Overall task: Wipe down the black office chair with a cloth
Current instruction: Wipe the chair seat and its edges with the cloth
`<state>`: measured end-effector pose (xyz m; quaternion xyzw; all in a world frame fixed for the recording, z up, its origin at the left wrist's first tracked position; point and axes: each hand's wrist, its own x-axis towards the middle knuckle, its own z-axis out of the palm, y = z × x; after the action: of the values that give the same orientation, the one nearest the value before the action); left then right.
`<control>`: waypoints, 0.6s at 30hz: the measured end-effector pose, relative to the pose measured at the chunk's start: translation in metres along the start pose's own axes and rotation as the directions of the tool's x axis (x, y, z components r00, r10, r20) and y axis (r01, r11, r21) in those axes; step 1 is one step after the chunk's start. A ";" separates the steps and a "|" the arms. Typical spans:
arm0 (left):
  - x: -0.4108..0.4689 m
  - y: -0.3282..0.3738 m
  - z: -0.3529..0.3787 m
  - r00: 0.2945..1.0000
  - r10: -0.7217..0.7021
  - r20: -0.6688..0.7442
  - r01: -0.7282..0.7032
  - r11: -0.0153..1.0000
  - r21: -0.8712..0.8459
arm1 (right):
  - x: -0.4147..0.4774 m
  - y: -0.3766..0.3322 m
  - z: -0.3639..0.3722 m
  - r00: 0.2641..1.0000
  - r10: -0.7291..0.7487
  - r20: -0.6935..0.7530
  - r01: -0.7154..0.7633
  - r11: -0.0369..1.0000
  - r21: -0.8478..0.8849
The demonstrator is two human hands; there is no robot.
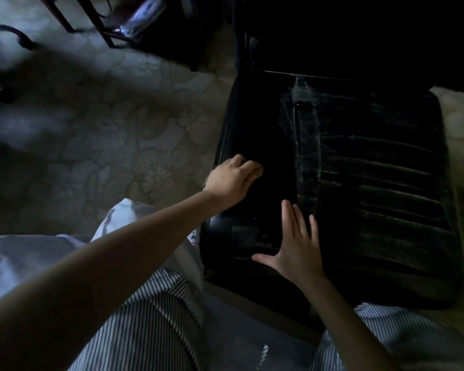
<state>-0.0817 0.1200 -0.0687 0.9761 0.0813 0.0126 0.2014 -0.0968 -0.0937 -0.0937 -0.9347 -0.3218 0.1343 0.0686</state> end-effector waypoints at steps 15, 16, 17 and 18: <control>-0.082 0.053 0.031 0.969 0.242 0.052 -0.225 0.948 -0.226 | -0.005 -0.002 -0.001 0.999 -0.018 -0.035 0.023 0.988 0.154; -0.082 0.049 0.025 0.976 0.211 0.044 -0.190 0.938 -0.290 | -0.005 -0.003 -0.002 0.999 -0.018 -0.045 0.025 0.989 0.143; -0.083 0.044 0.018 0.984 0.175 0.012 -0.160 0.924 -0.346 | -0.005 -0.004 -0.003 0.998 -0.021 -0.051 0.027 0.992 0.125; -0.084 0.036 0.012 0.992 0.121 -0.045 -0.129 0.913 -0.386 | -0.005 -0.005 -0.003 0.998 -0.027 -0.053 0.032 0.994 0.105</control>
<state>-0.1589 0.0691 -0.0648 0.9198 0.0168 0.0511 0.3887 -0.1021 -0.0929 -0.0884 -0.9281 -0.3261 0.1260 0.1283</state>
